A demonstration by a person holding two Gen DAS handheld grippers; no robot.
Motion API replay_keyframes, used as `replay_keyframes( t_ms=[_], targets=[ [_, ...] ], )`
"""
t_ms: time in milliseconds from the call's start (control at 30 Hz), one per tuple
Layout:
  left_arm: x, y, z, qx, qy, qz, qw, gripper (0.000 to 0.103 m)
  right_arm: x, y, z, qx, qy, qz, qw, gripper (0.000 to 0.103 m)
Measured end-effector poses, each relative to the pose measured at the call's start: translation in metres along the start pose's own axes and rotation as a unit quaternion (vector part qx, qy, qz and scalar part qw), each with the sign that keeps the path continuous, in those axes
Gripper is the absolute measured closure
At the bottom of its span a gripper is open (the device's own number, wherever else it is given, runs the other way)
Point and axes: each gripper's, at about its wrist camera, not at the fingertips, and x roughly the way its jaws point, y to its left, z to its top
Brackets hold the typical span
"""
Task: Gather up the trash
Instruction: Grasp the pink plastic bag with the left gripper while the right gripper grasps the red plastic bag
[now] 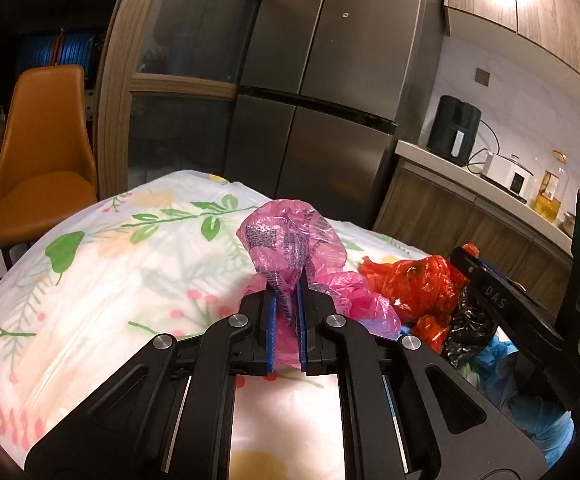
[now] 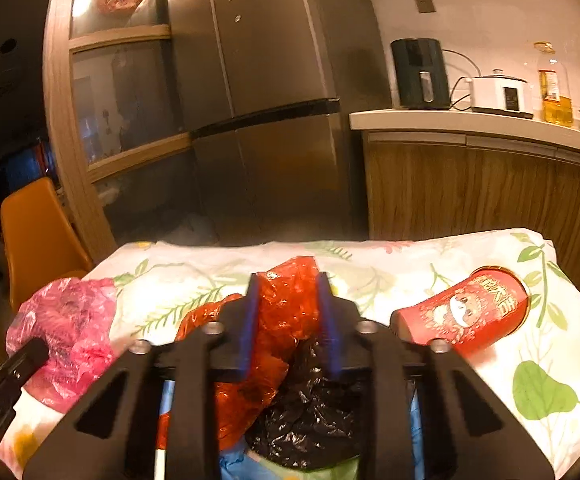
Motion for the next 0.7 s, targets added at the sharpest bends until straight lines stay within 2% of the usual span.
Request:
replay_keyframes(
  t_ms=[200,433,700],
  targets=[
    [-0.011,-0.001,-0.004,-0.001,-0.001,0.0,1.0,0.096,-0.029,-0.001,-0.002,-0.003,-0.014,0.019,1.0,0.093],
    [-0.044,-0.016,-0.014,0.015,-0.008,0.006,0.9998,0.096,-0.104,-0.009,0.007,-0.001,-0.065,0.046,0.997,0.094],
    [-0.089,-0.036,-0.031,0.025,-0.006,0.009,0.9996,0.096,-0.191,-0.039,-0.002,-0.008,-0.097,0.023,0.995,0.094]
  ],
)
